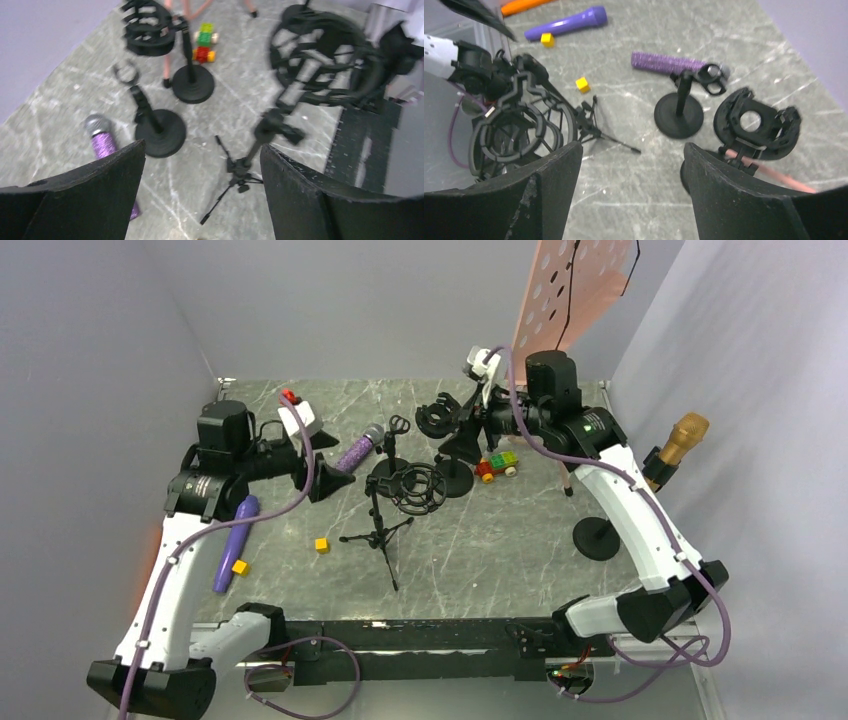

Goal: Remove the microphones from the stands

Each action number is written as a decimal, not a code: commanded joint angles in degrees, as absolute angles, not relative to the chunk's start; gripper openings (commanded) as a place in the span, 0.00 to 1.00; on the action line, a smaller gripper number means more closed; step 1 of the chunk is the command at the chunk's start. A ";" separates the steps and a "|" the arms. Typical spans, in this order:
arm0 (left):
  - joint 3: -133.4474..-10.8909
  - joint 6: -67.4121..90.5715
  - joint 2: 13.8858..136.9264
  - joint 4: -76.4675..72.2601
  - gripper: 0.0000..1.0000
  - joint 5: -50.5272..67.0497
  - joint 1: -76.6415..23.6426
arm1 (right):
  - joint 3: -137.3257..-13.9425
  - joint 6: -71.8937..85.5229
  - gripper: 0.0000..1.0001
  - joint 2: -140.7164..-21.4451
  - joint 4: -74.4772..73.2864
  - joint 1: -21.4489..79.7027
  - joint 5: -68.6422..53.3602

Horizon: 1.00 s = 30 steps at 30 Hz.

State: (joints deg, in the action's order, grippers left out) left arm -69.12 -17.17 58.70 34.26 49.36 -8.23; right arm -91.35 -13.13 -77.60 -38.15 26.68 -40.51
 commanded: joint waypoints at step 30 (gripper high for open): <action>-76.78 -35.04 60.03 39.81 0.89 37.62 -22.76 | -87.91 -36.47 0.61 -81.28 -47.63 44.46 -34.26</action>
State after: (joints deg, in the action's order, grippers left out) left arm -73.63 -28.73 60.84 38.06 37.04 -22.63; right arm -83.90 -30.63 -79.90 -45.89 43.03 -30.70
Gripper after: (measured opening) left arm 0.887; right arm 0.621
